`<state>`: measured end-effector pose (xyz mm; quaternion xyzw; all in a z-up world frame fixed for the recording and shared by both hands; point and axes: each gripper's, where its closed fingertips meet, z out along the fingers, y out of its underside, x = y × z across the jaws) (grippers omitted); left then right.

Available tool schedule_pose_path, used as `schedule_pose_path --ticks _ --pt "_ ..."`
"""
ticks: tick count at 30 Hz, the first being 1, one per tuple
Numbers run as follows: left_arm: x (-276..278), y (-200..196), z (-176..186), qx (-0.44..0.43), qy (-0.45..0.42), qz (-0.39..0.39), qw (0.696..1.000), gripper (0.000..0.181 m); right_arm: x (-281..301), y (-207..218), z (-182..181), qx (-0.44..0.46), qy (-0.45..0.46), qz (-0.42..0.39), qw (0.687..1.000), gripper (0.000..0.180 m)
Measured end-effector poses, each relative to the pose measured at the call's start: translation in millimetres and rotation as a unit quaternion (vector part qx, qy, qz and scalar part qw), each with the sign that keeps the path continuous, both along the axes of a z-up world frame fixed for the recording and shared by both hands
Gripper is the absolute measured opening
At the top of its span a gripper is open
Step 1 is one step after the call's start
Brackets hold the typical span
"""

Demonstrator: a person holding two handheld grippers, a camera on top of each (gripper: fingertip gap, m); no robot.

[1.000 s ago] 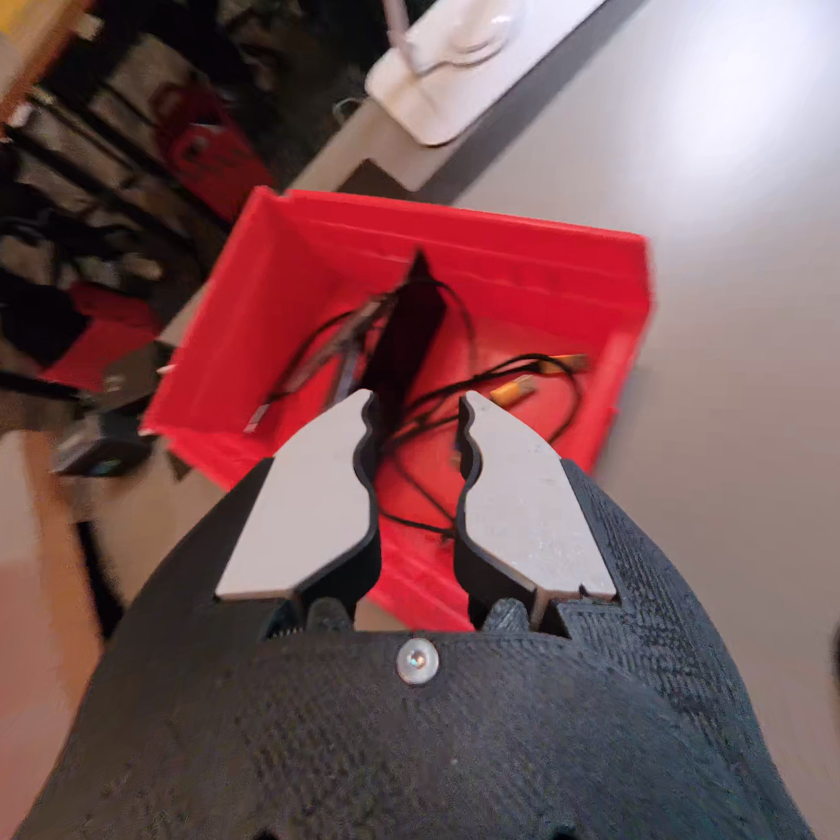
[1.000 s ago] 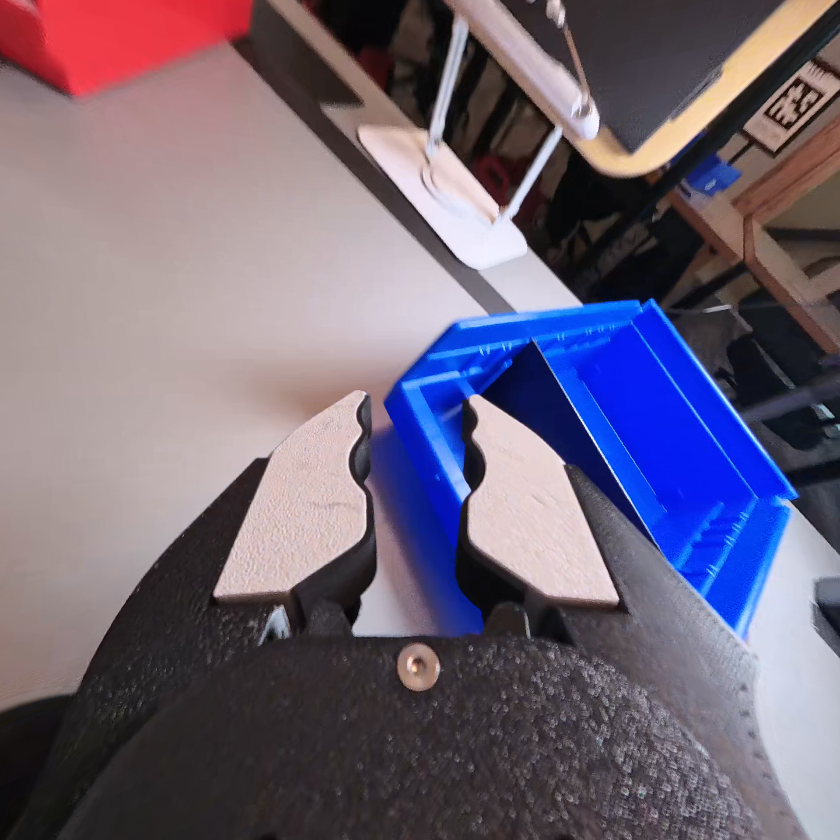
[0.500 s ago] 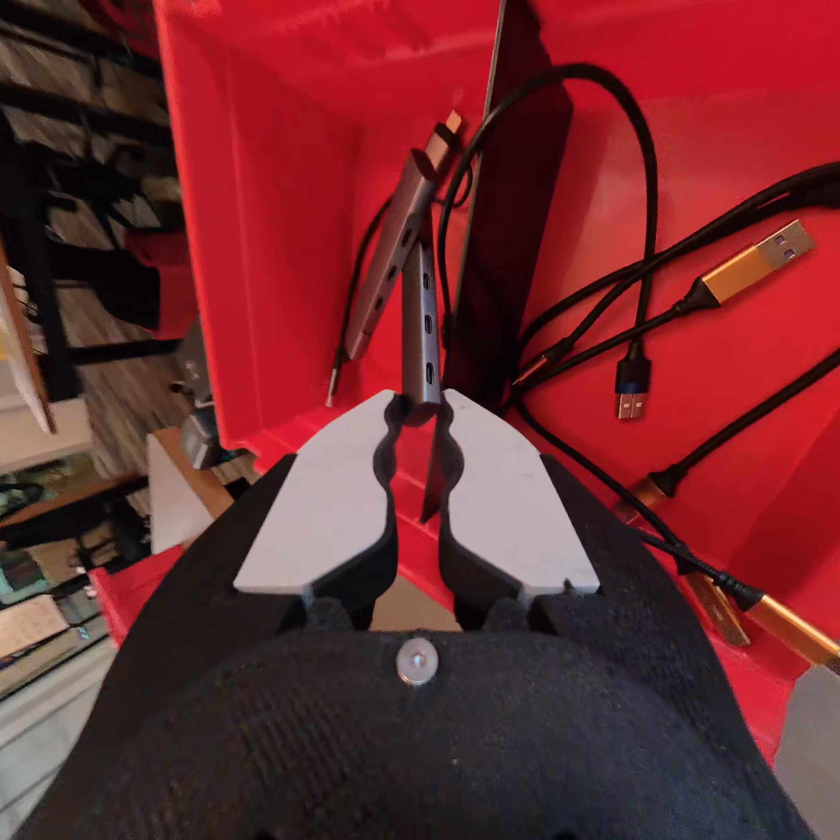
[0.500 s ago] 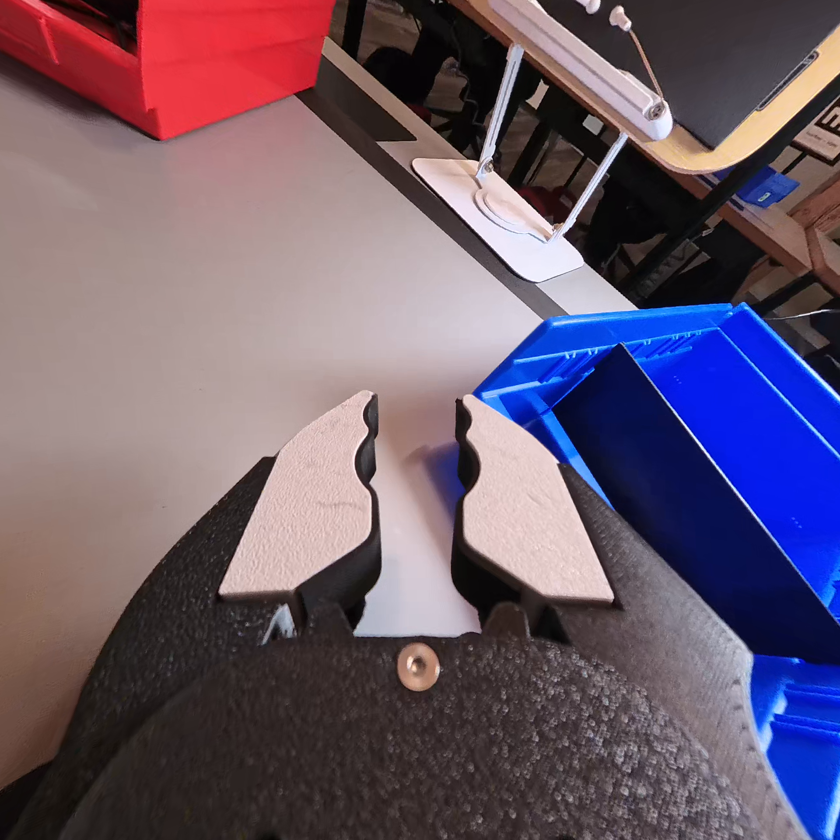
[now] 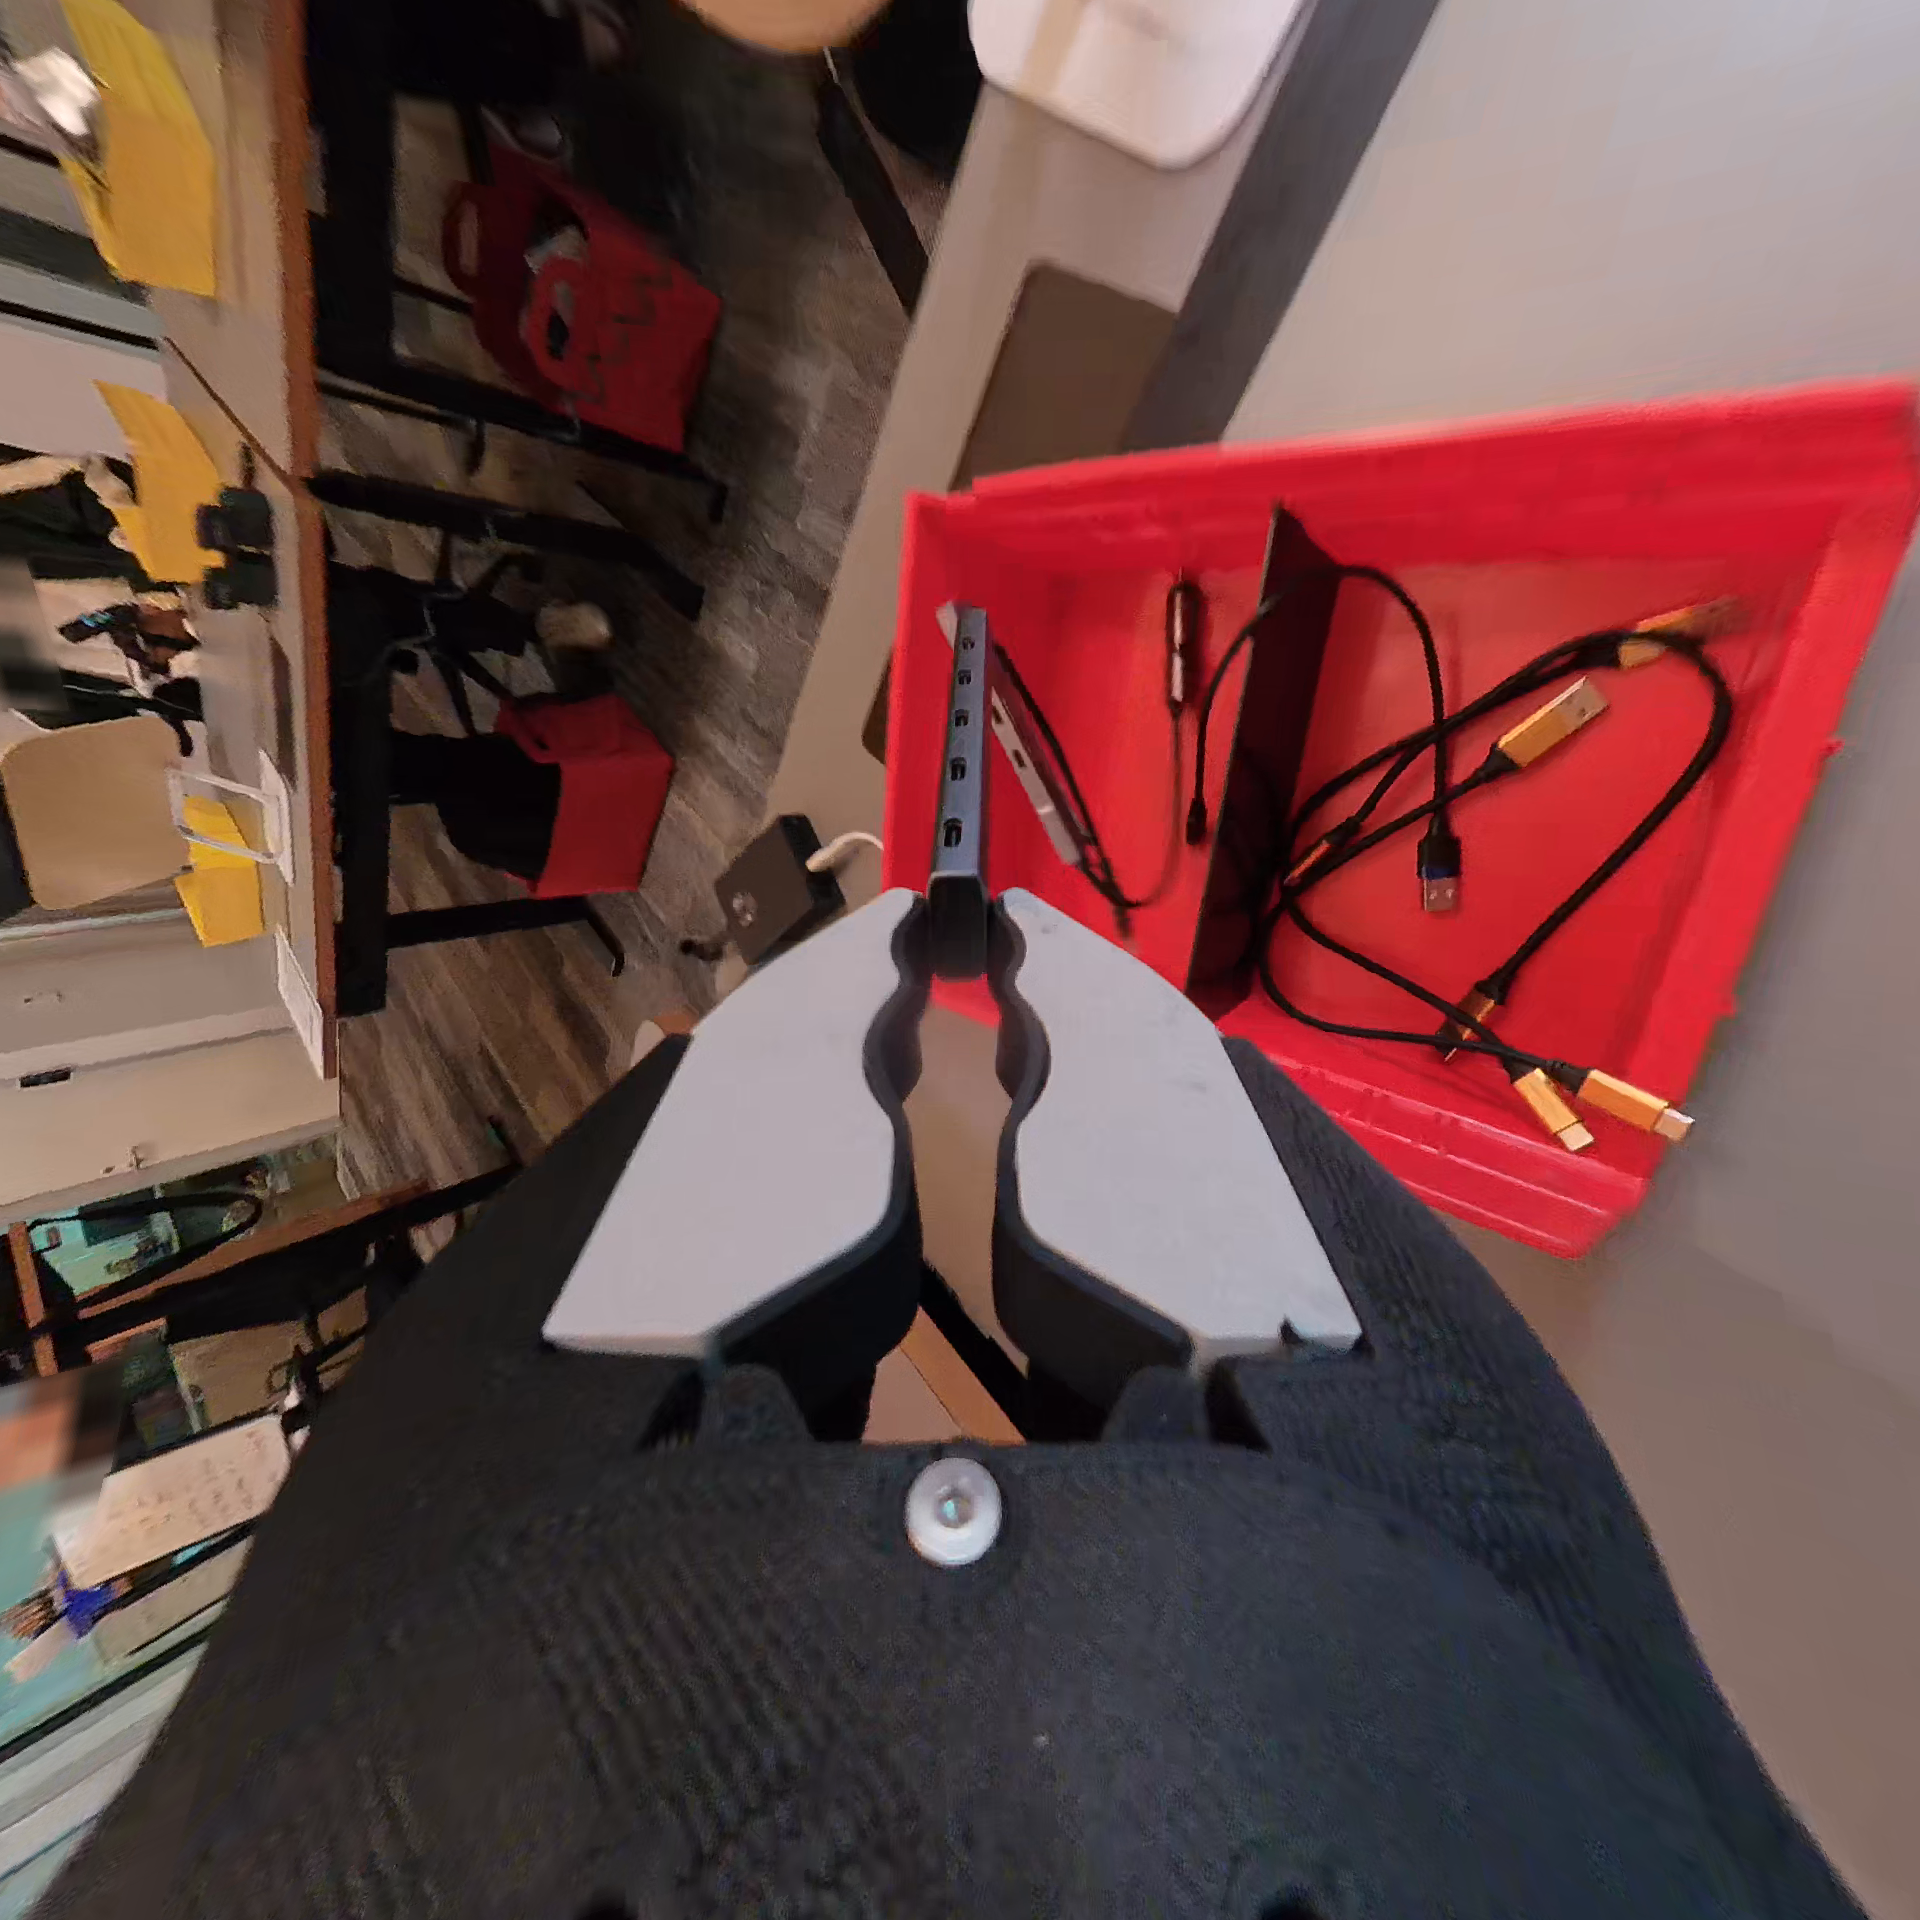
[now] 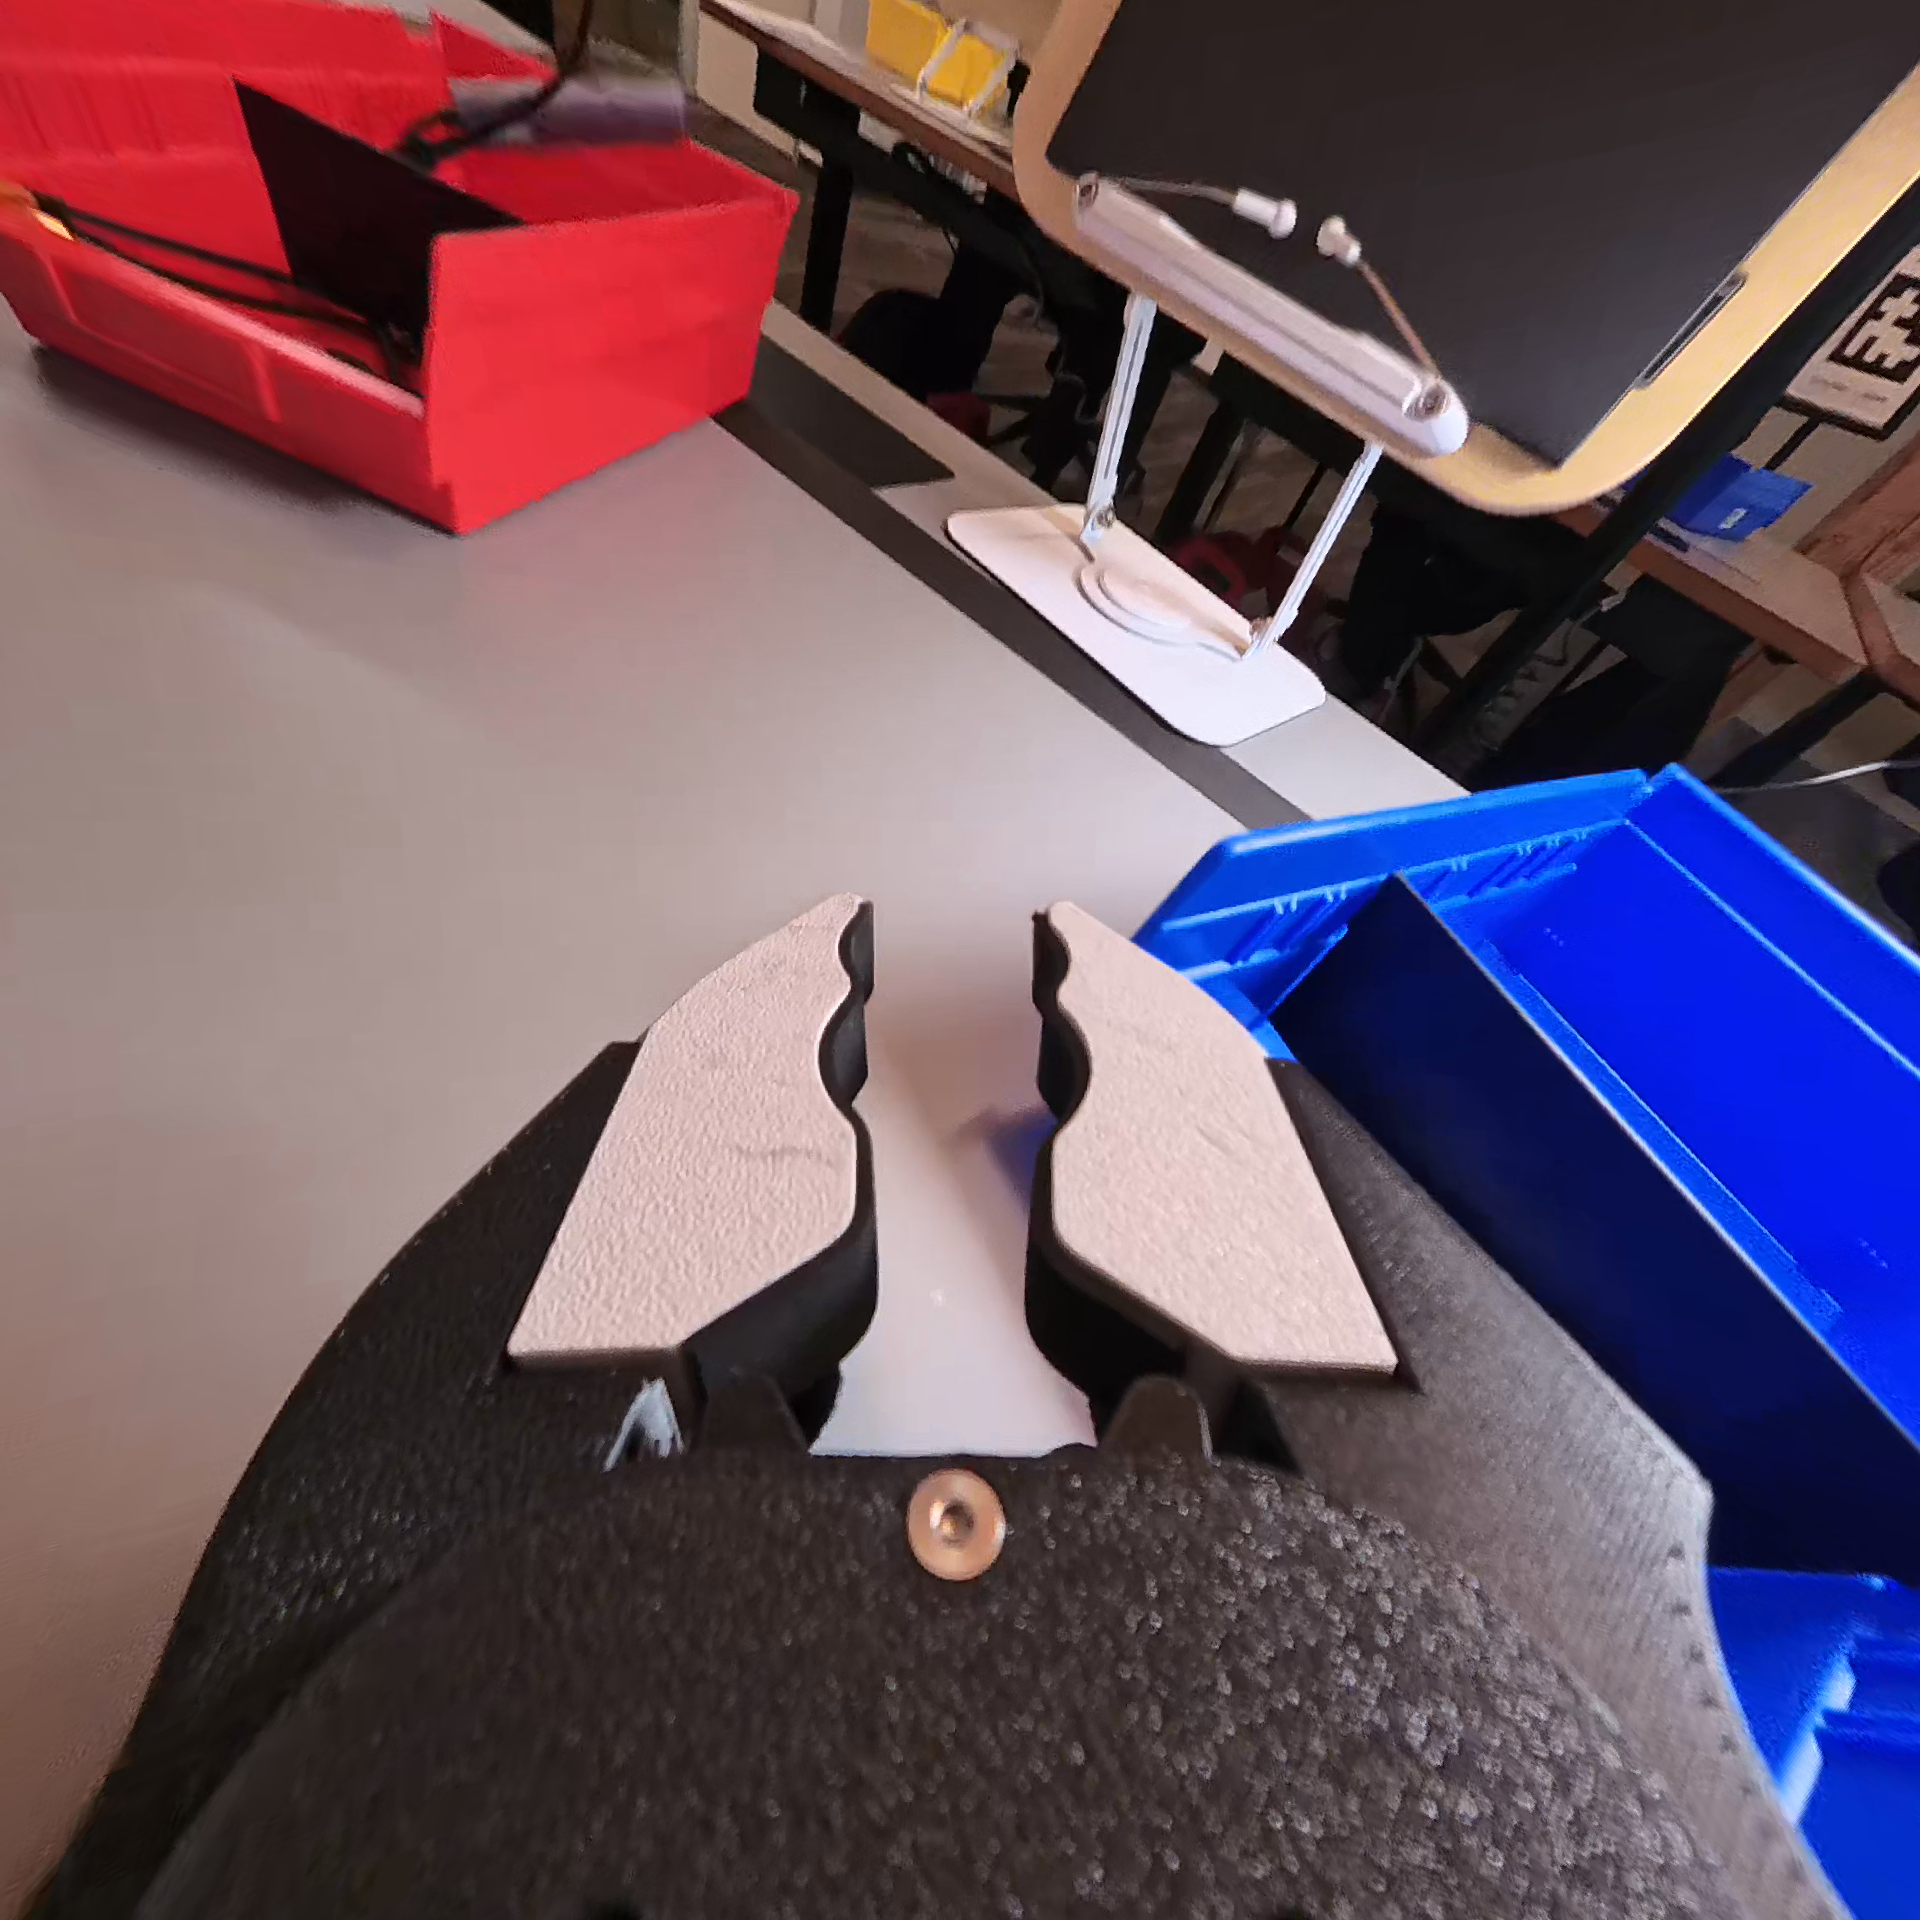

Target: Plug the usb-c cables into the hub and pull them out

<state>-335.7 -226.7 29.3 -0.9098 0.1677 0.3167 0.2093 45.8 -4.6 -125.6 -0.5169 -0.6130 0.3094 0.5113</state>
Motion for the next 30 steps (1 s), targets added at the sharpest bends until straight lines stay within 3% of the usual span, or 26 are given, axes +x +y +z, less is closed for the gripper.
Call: schedule_pose_path --ticks 6,9,13,20,25,30 --pt "38.9 9.8 104.0 0.187 -0.009 -0.045 0.981 0.010 -14.3 -19.7 35.2 -0.032 0.048 0.041 0.998 0.027" --pt "67.7 18.9 147.3 0.305 -0.039 -0.085 0.948 0.010 -26.3 -40.4 61.6 -0.048 0.081 0.077 0.993 0.027" --pt "117.5 34.2 169.1 0.422 -0.121 -0.165 0.883 0.010 -43.1 -74.0 106.5 -0.060 0.133 0.135 0.980 0.026" --pt "219.5 64.8 132.7 0.537 -0.295 -0.312 0.726 0.010 -61.3 -121.2 182.9 -0.143 0.214 0.256 0.932 0.031" --pt "288.6 74.5 81.8 0.549 -0.419 -0.390 0.610 0.010 -63.7 -123.6 191.2 -0.199 0.246 0.295 0.901 0.046" --pt "328.8 76.5 22.2 0.488 -0.511 -0.421 0.569 0.010 -38.2 -125.6 181.2 -0.207 0.264 0.358 0.871 0.041"
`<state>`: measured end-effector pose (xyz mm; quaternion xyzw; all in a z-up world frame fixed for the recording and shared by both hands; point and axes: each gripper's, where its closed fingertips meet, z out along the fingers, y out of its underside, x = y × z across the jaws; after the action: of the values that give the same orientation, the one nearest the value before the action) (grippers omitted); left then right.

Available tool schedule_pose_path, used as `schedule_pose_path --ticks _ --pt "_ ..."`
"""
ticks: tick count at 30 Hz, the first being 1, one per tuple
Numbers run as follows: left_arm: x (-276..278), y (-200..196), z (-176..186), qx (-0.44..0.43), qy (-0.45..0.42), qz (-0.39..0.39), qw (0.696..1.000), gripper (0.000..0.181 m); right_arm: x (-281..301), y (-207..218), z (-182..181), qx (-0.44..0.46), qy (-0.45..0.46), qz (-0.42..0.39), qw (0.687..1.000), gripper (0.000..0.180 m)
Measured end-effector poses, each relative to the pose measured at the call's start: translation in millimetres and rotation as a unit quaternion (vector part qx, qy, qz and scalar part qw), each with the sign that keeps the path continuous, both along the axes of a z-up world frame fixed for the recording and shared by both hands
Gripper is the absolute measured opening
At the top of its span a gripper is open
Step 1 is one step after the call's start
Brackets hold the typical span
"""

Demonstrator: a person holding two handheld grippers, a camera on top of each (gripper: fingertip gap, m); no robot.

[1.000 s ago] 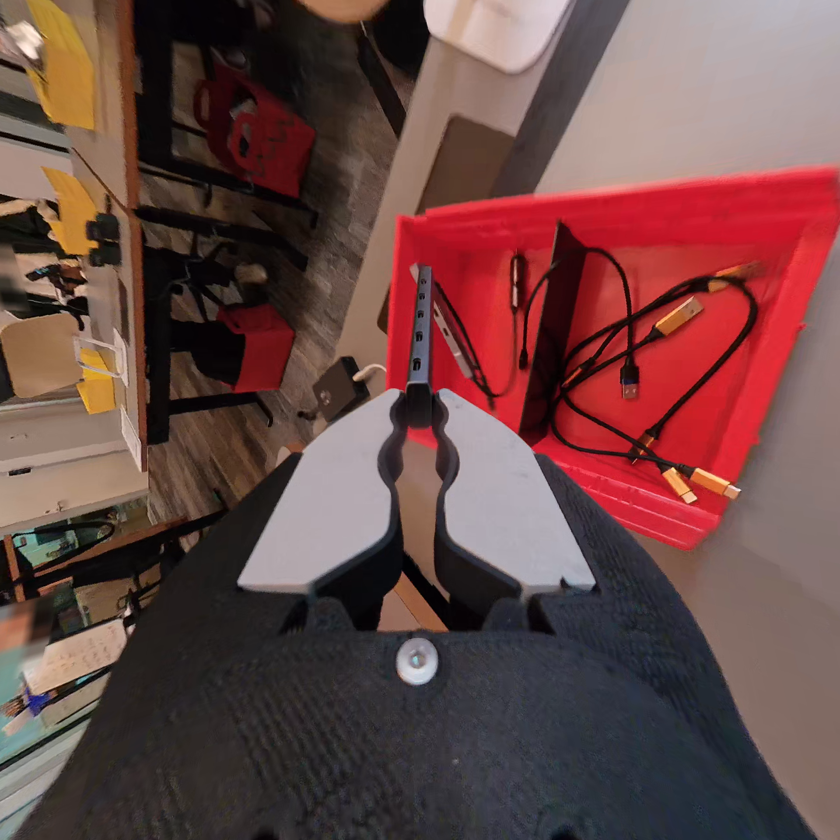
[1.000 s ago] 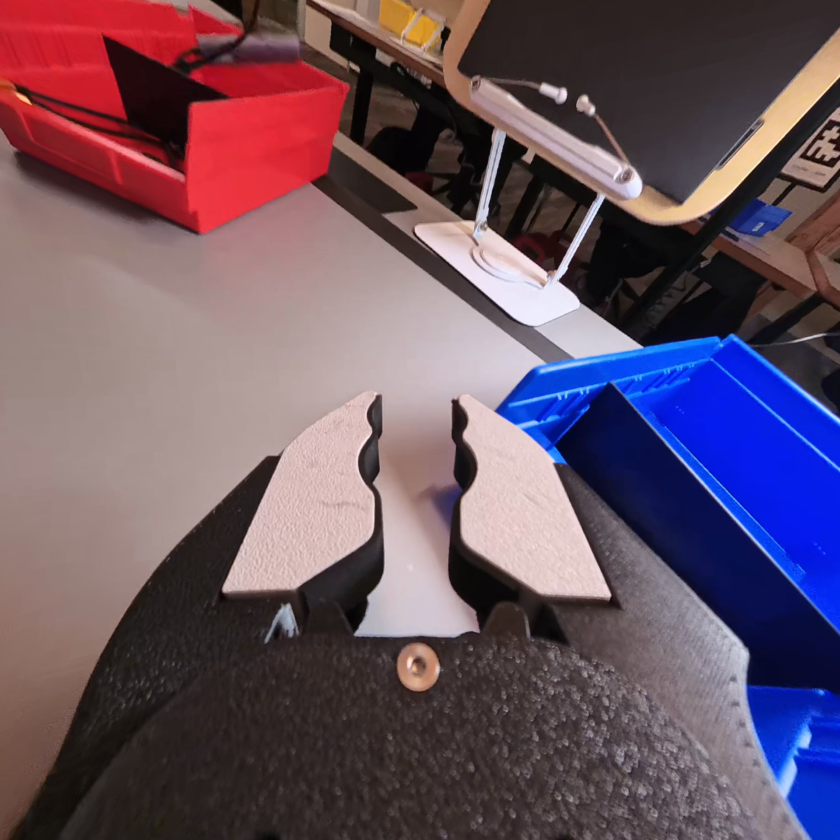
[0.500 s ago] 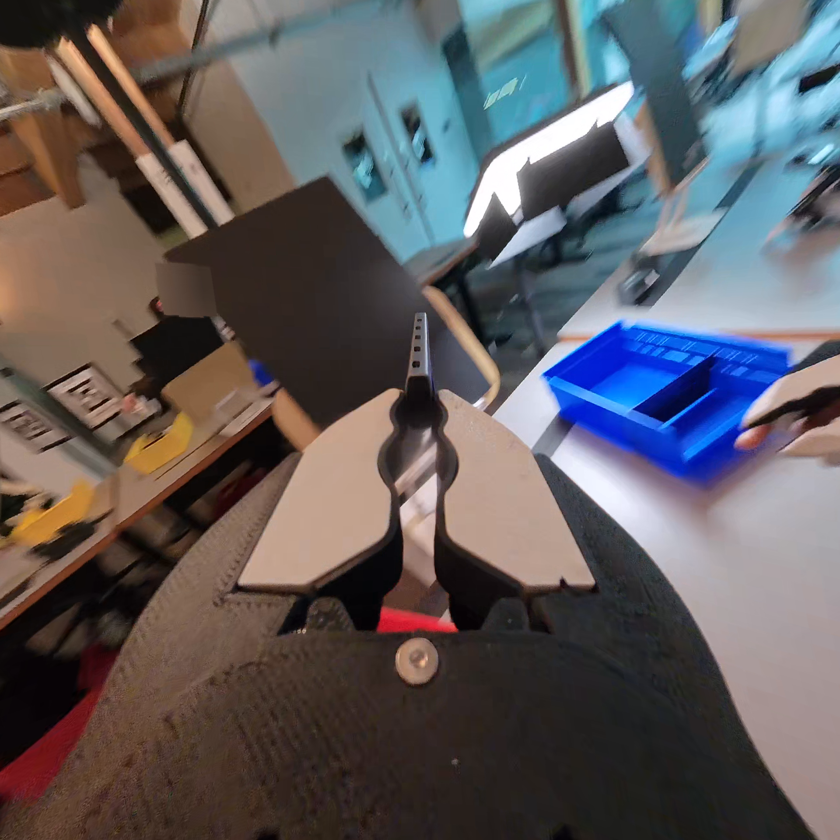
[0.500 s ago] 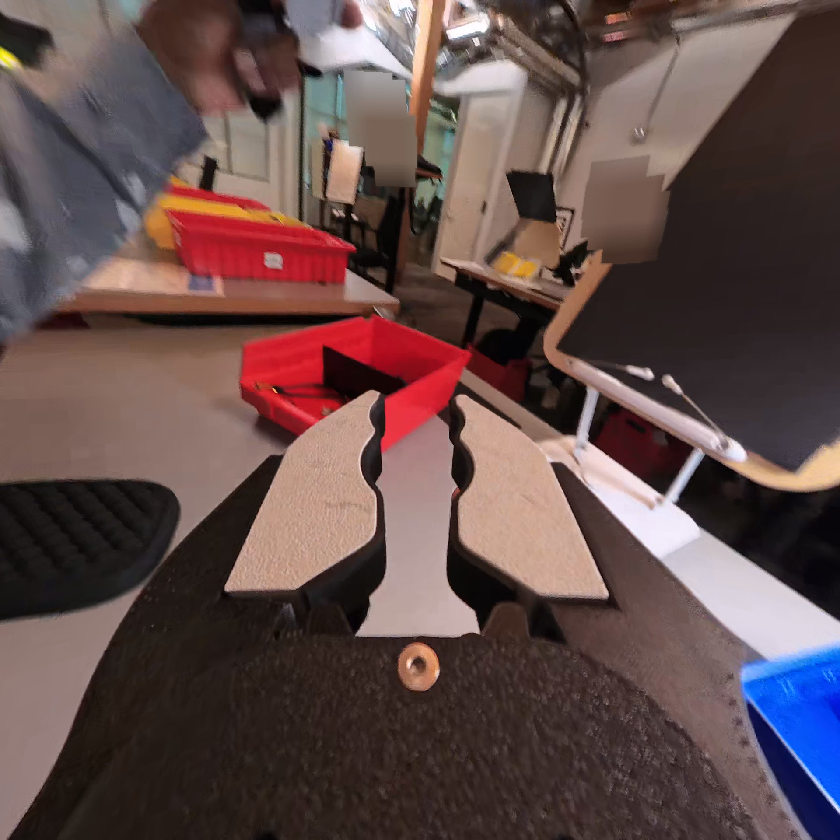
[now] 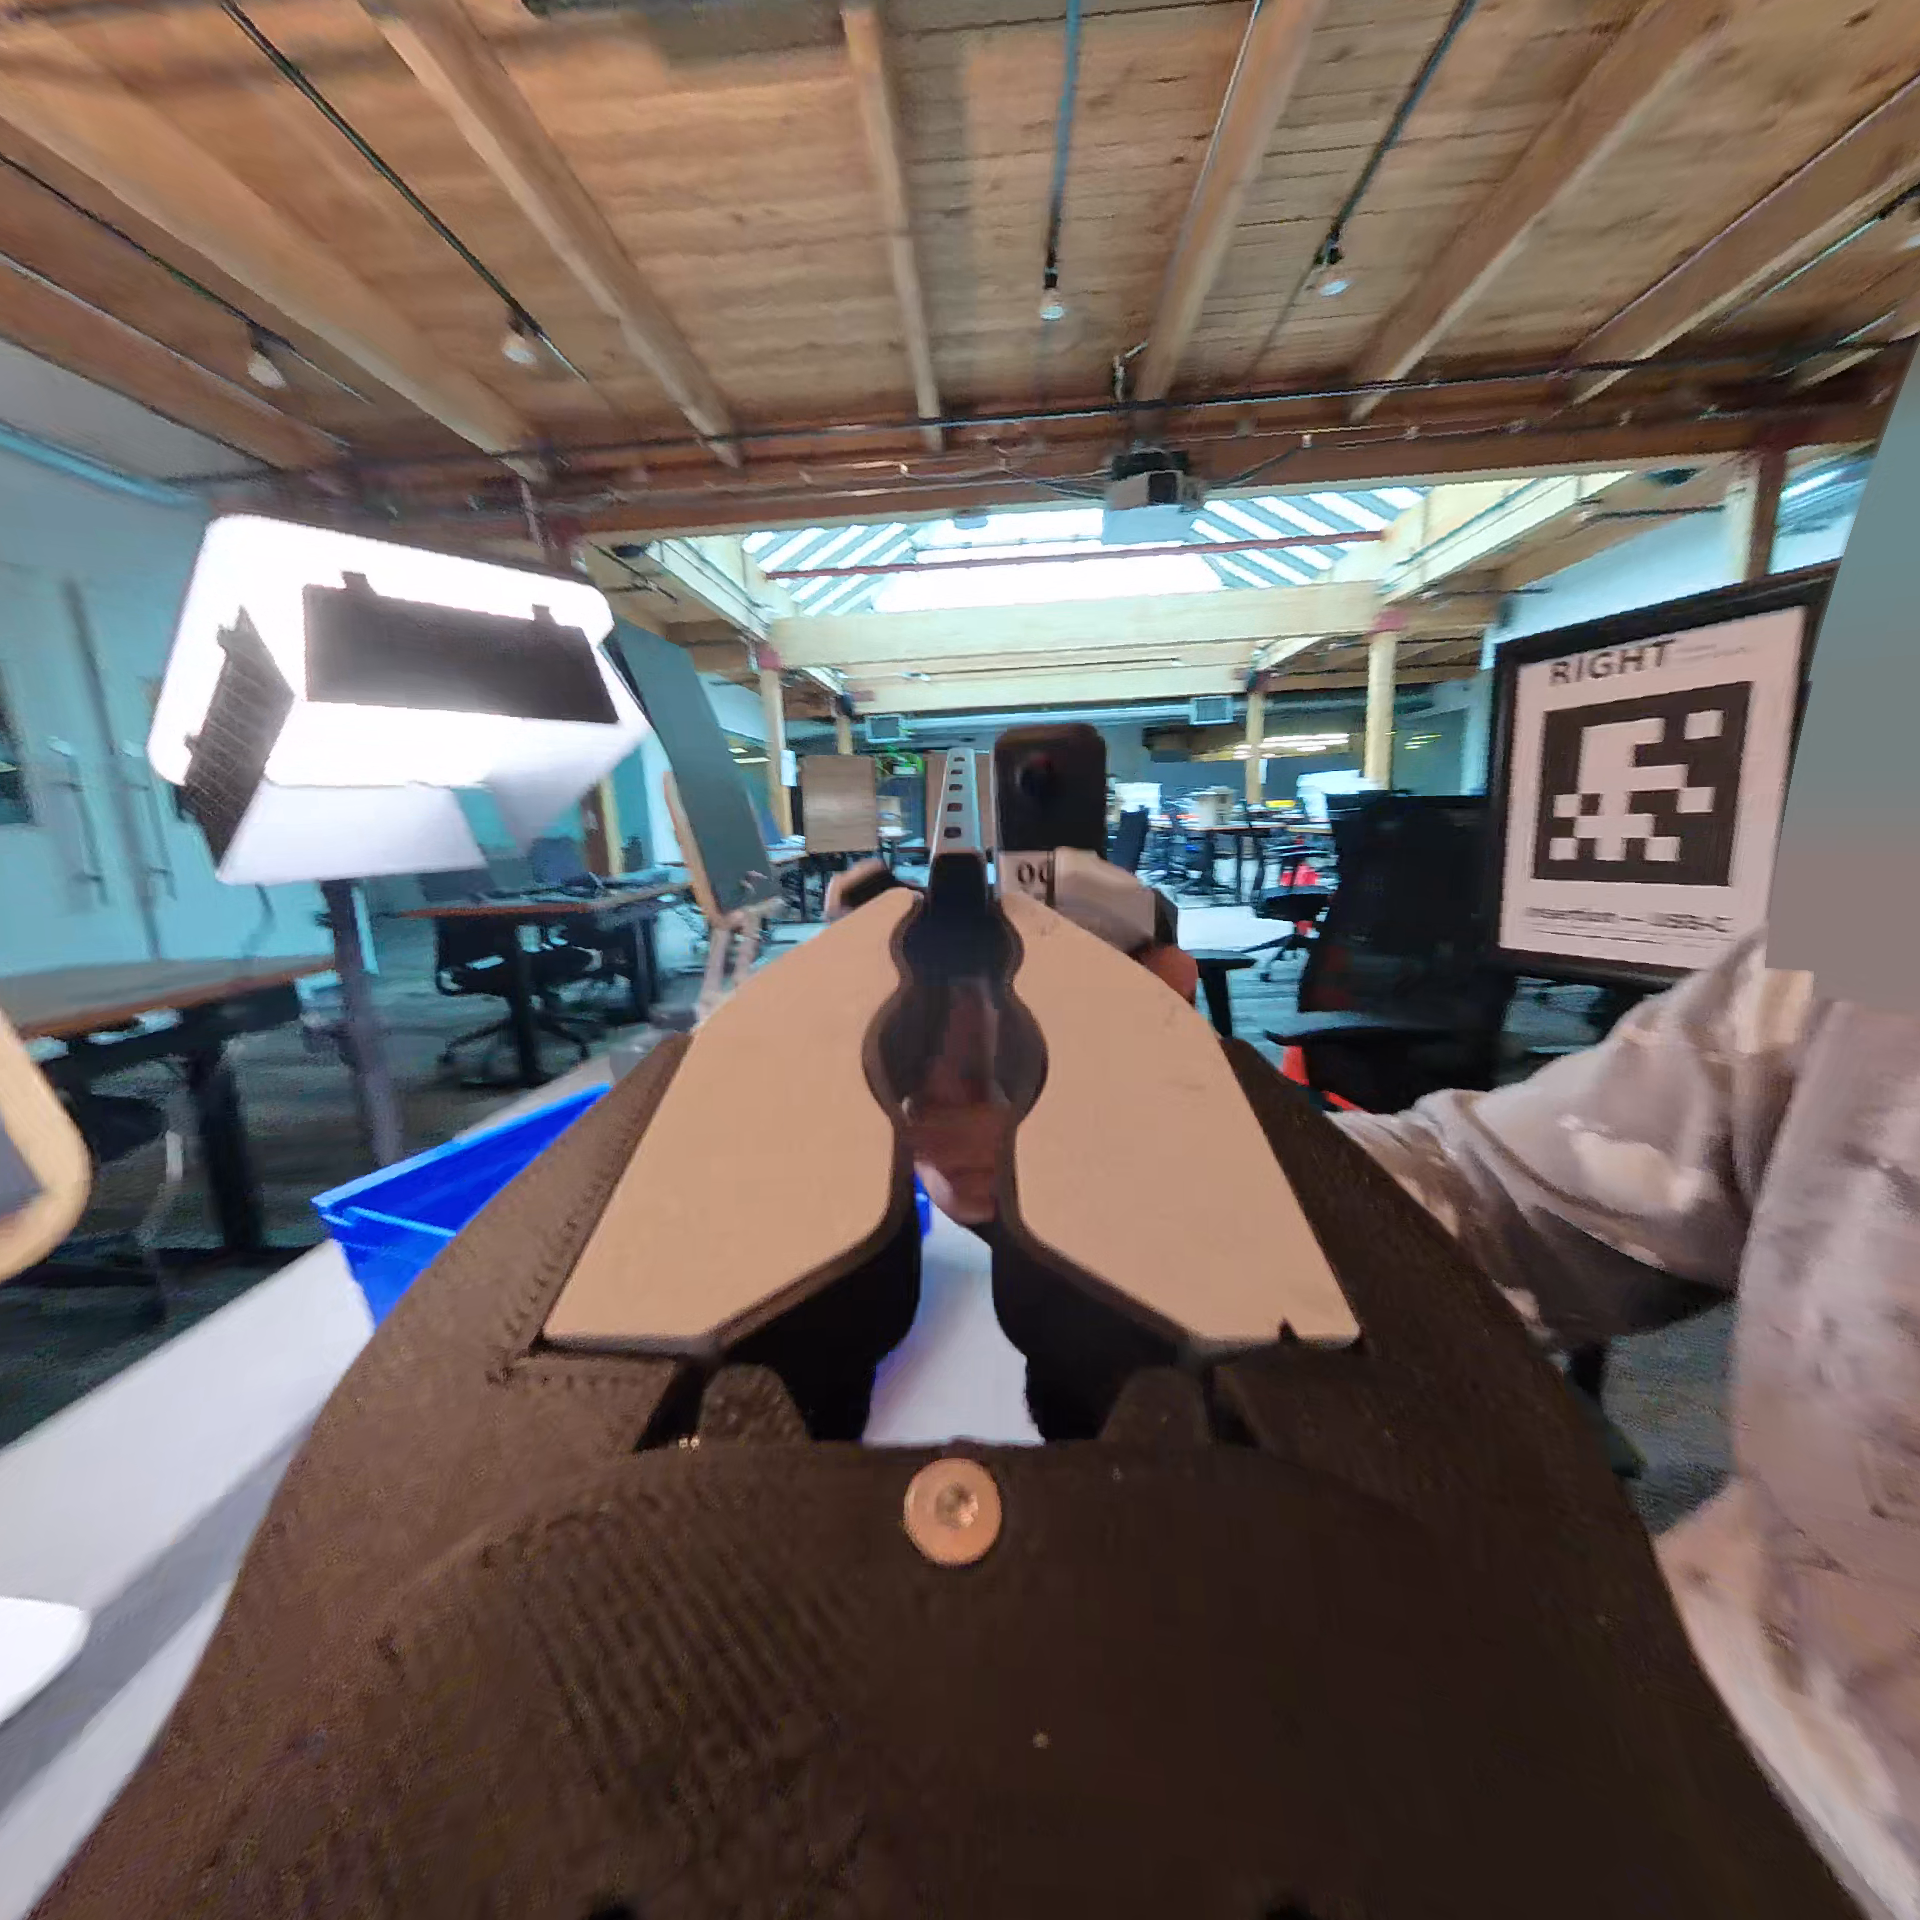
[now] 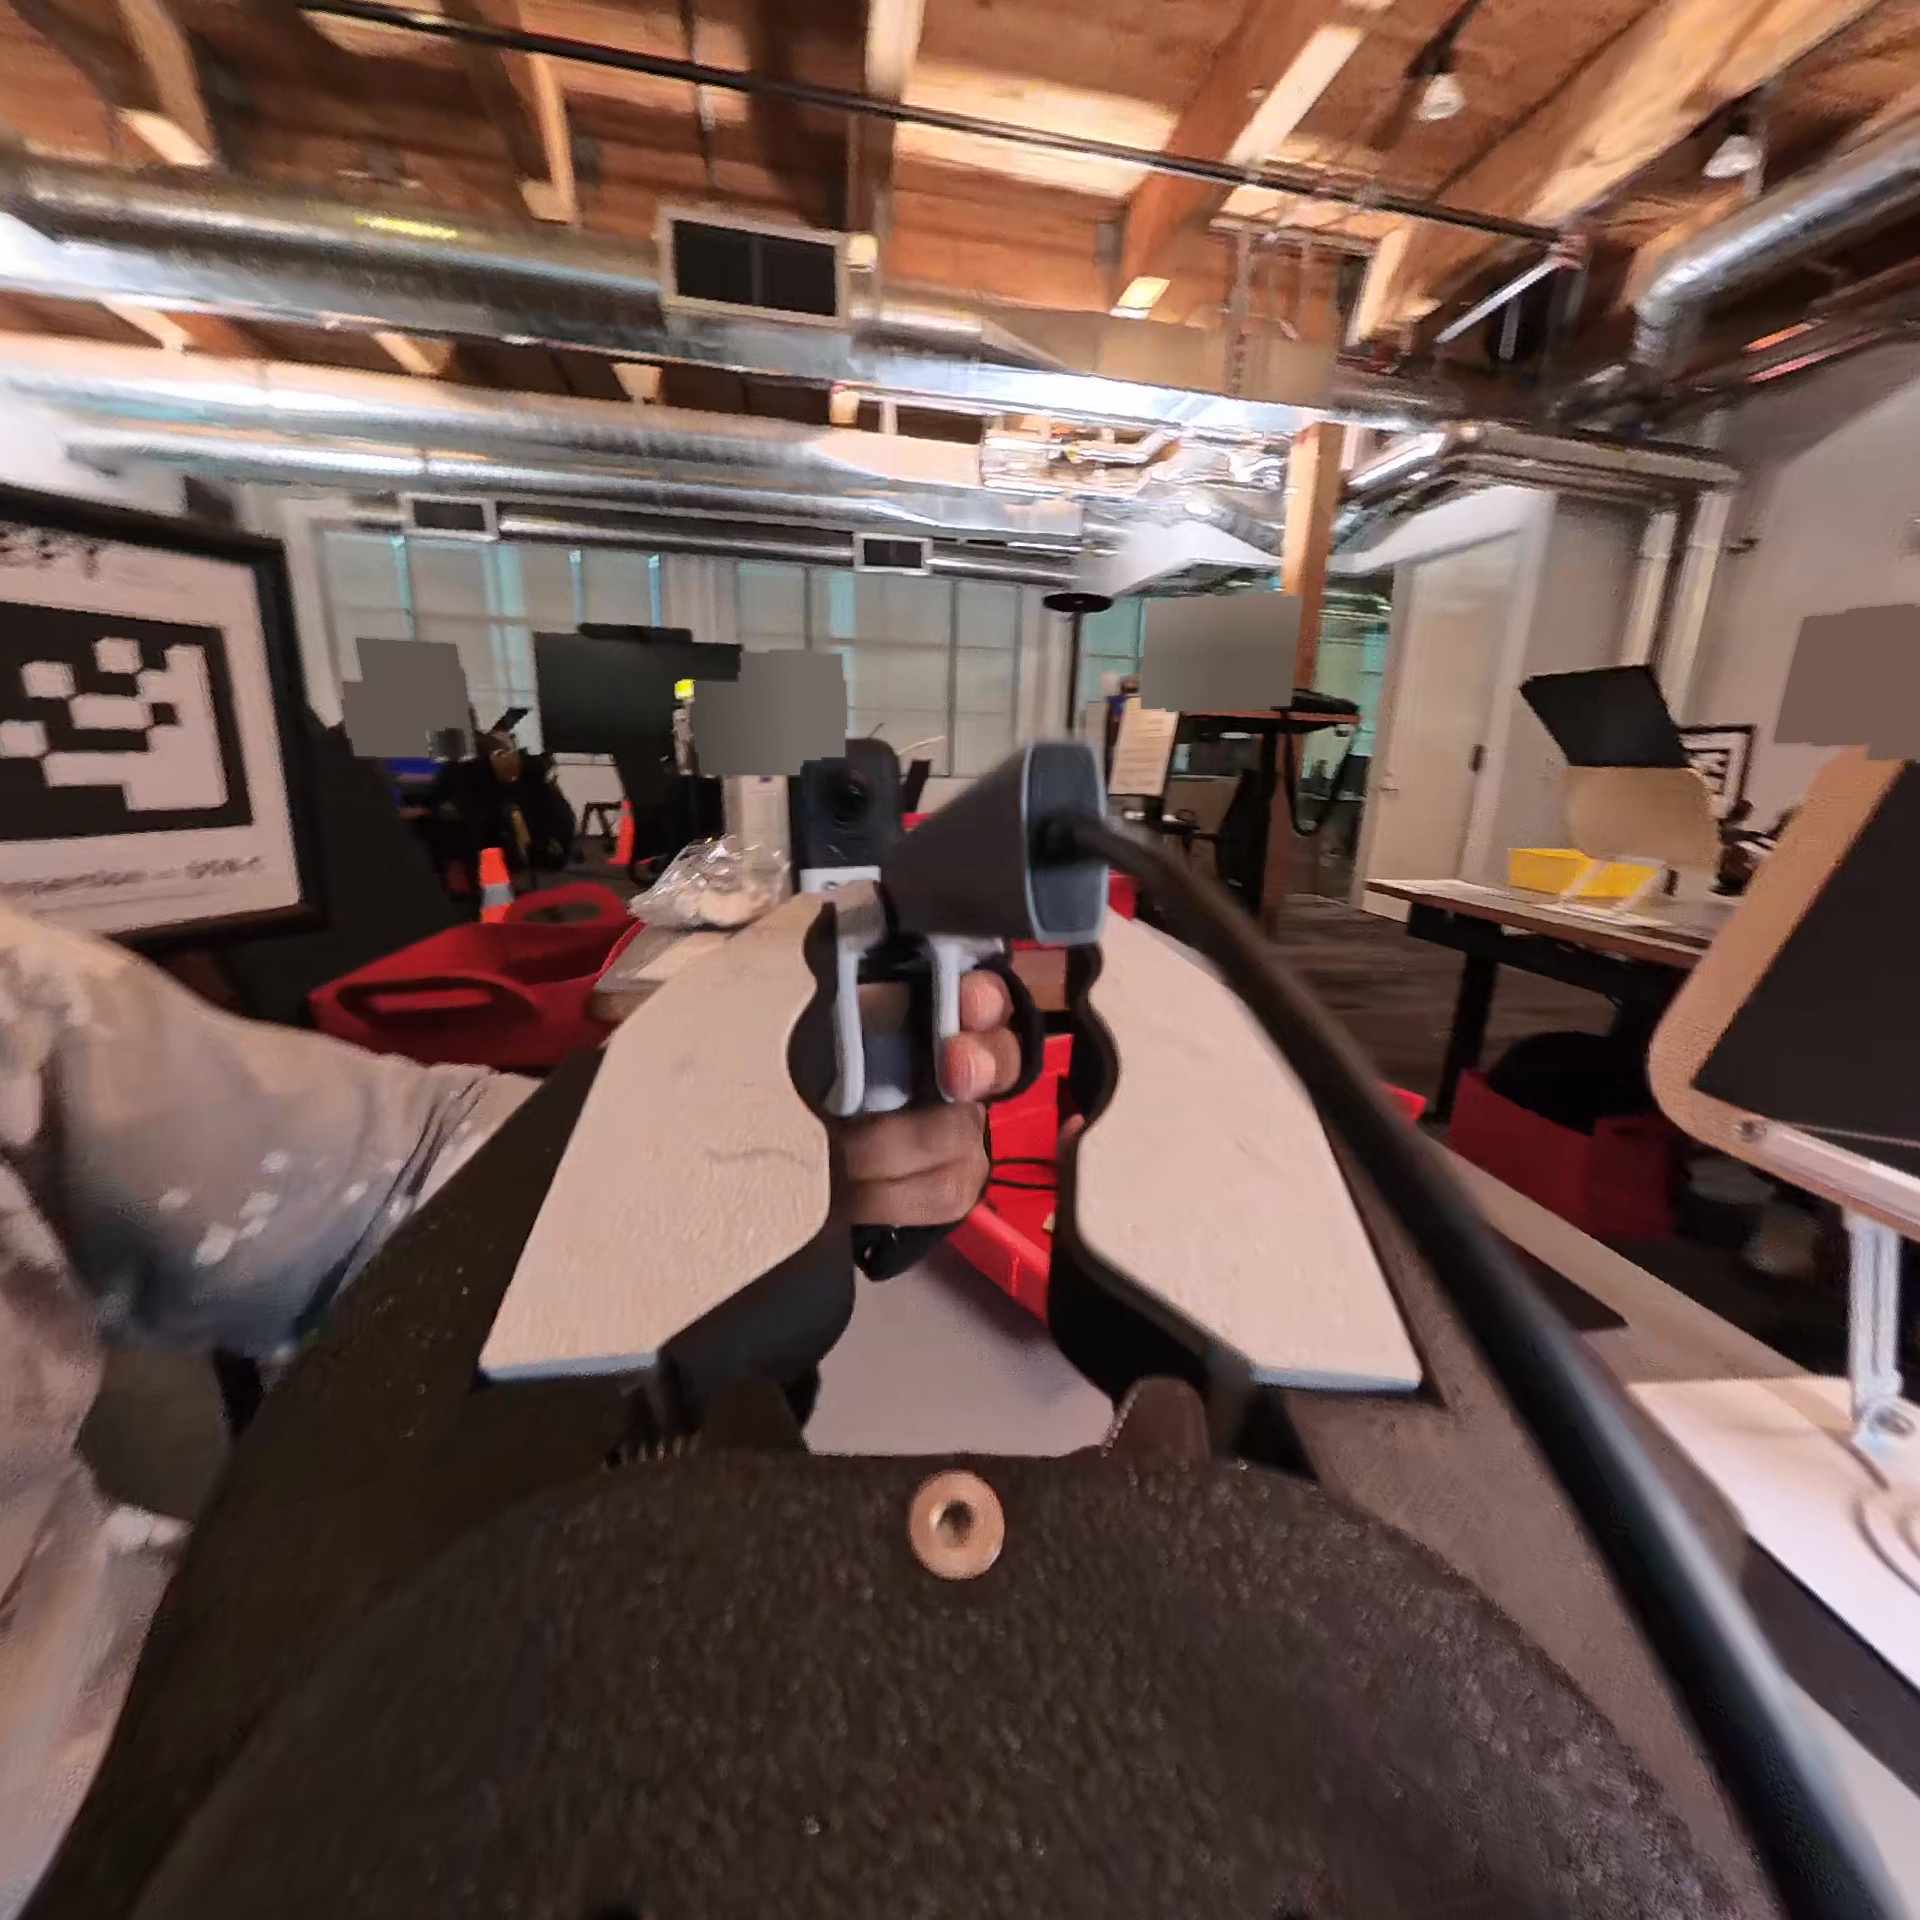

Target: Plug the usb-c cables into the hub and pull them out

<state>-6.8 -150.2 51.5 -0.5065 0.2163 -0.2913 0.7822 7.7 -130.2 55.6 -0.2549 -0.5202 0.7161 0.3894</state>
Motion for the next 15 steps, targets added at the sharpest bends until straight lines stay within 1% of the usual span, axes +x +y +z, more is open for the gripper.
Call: schedule_pose_path --ticks 1,3,6,7,10,12,15 --pt "2.7 -1.5 -10.2 -0.003 -0.004 -0.010 1.000 0.010 5.7 -3.1 -4.8 0.017 0.004 0.010 1.000 0.034" --pt "4.3 -4.1 -29.2 -0.016 -0.003 -0.022 1.000 0.010 10.8 -7.4 -17.8 0.051 -0.005 0.011 0.999 0.026" --pt "5.4 -5.8 -56.6 -0.046 0.014 -0.035 0.998 0.010 7.7 -6.8 -40.1 0.098 -0.031 -0.016 0.995 0.017" --pt "5.0 -3.1 -68.5 -0.065 0.032 -0.026 0.997 0.010 6.1 -4.9 -47.0 0.111 -0.039 -0.026 0.993 0.013" --pt "-2.5 1.2 -98.3 -0.148 0.062 -0.013 0.987 0.012 5.1 -4.7 -68.6 0.156 -0.060 -0.044 0.985 0.012" --pt "-18.5 -0.7 -108.3 -0.192 0.085 0.016 0.978 0.024 6.0 1.0 -76.5 0.183 -0.056 -0.076 0.979 0.011" --pt "-65.6 -5.5 -112.3 -0.234 0.141 0.123 0.954 0.027 8.8 14.0 -85.1 0.213 -0.059 -0.118 0.968 0.011"
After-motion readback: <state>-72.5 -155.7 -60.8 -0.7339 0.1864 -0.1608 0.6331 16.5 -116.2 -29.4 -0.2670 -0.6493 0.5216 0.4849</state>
